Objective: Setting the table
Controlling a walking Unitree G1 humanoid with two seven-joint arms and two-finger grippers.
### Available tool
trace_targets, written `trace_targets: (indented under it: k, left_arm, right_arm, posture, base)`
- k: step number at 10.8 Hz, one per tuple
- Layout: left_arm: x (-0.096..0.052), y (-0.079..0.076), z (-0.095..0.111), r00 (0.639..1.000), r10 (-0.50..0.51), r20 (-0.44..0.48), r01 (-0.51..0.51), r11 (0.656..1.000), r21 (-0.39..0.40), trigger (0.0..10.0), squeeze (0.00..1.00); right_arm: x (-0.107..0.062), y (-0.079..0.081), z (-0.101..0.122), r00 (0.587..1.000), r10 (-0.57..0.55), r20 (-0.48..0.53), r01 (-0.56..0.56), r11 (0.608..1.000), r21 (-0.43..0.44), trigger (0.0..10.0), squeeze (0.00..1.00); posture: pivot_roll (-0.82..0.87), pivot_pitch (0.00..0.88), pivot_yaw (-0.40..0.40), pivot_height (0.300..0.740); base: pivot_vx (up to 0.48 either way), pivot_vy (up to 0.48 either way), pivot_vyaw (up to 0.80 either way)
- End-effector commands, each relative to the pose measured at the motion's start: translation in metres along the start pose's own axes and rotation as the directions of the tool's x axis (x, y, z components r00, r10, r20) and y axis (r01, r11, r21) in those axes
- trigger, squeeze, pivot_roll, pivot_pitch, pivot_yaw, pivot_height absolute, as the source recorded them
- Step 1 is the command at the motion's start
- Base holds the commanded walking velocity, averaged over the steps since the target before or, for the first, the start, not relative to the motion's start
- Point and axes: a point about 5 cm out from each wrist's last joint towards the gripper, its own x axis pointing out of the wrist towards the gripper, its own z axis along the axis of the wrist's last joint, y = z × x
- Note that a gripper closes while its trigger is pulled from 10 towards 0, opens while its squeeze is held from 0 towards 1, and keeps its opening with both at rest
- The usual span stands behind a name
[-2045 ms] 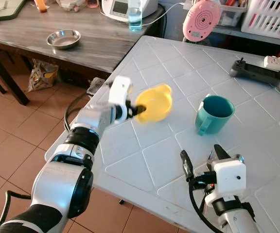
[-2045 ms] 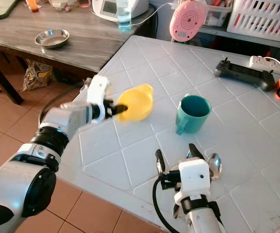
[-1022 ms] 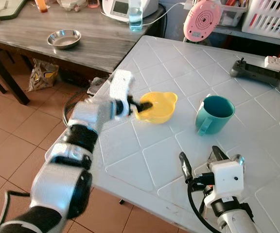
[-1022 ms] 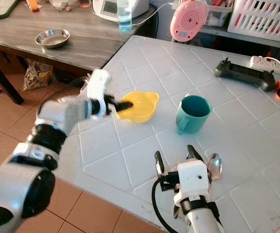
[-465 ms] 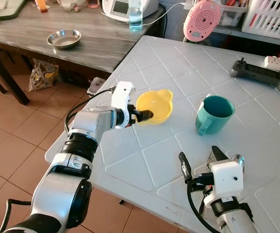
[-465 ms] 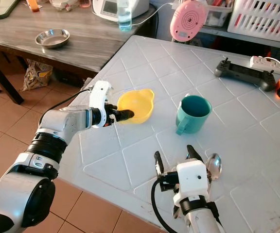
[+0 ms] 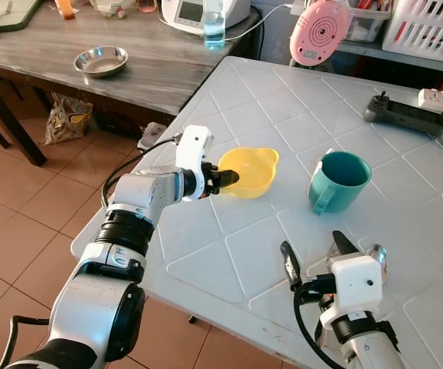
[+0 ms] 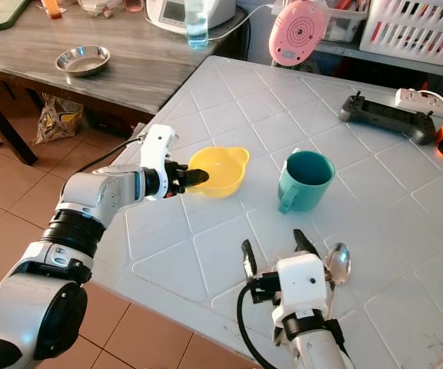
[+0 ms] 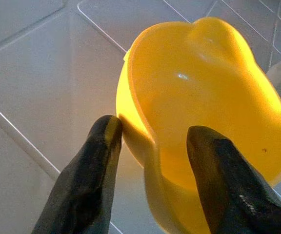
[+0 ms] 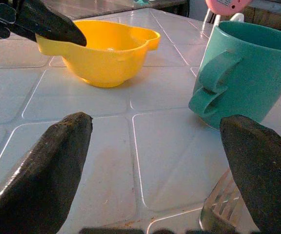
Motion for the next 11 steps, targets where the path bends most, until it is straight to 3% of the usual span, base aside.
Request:
trace_targets:
  k: [1, 6, 9, 11]
  left_arm:
    - [-0.001, -0.001, -0.002, 1.000, -0.009, -0.003, 0.009, 1.000, -0.004, 0.0, 0.00]
    - [0.001, -0.002, -0.006, 1.000, -0.019, -0.008, 0.019, 1.000, 0.010, 0.0, 0.00]
    - [0.001, -0.001, -0.006, 1.000, -0.027, -0.007, 0.028, 0.995, 0.097, 0.0, 0.00]
    - [0.001, 0.000, 0.003, 0.999, -0.034, 0.023, 0.029, 0.980, 0.198, 0.0, 0.00]
  right_arm:
    - [-0.001, -0.001, -0.002, 1.000, -0.002, -0.011, 0.002, 1.000, -0.002, 10.0, 0.00]
    - [-0.001, -0.001, -0.001, 1.000, -0.002, -0.011, 0.001, 1.000, -0.004, 10.0, 0.00]
    - [0.001, -0.002, -0.002, 1.000, -0.003, -0.012, 0.003, 1.000, -0.006, 10.0, 0.00]
    - [0.002, -0.004, -0.002, 1.000, -0.003, -0.011, 0.003, 1.000, -0.009, 10.0, 0.00]
  posture:
    - [0.00, 0.133, 0.024, 0.740]
    - [0.00, 0.130, 0.025, 0.740]
    - [0.00, 0.126, 0.022, 0.740]
    - [0.00, 0.120, 0.019, 0.740]
  base:
    - [0.000, 0.000, 0.00]
    - [0.000, 0.000, 0.00]
    - [0.000, 0.000, 0.00]
    - [0.000, 0.000, 0.00]
